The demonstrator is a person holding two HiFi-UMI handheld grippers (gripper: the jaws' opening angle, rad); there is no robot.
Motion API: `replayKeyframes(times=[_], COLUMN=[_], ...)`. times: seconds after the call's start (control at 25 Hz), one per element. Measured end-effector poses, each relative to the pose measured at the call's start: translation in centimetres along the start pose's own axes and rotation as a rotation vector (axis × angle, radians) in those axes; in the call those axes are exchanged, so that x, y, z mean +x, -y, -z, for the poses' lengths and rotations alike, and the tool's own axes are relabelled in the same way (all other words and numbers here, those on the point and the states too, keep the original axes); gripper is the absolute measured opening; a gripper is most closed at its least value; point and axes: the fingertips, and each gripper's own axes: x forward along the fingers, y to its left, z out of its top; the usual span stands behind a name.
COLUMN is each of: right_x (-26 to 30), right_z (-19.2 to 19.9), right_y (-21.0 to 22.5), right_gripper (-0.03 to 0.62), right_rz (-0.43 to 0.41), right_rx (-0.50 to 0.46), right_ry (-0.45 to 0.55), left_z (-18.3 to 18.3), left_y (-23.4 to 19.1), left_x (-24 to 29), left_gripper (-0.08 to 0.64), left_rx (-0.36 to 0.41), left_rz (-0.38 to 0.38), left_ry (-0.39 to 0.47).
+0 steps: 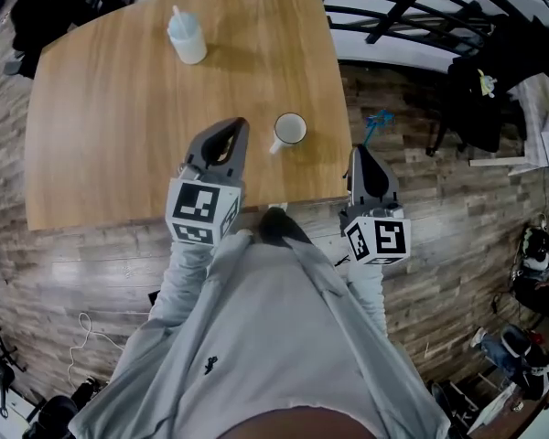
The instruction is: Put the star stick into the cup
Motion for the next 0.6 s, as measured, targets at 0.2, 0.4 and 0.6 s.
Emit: replayKeyframes(times=[0.2,0.4,0.6], right_x=[4.0,6.4,7.7], right_z=[-1.3,-1.5,-1.6], right_y=[2.7,3.9,4.9], right_gripper=[0.020,0.020,0.020], right_rz=[-0.072,-0.126,-0.173], right_rx=[-0.005,0.009,0.021], right_ry=[0.004,0.012,0.008], left_z=[-1.4,-1.8,-2.2], left_y=[-0.6,-0.9,-0.9], left_x=[3.9,6.1,7.2], left_gripper=[0.018,0.018,0.018], left_rx=[-0.016,-0.027,-0.028], left_rz=[-0.049,-0.090,-0.130], left_ry=[-0.005,-0.016,-0.026])
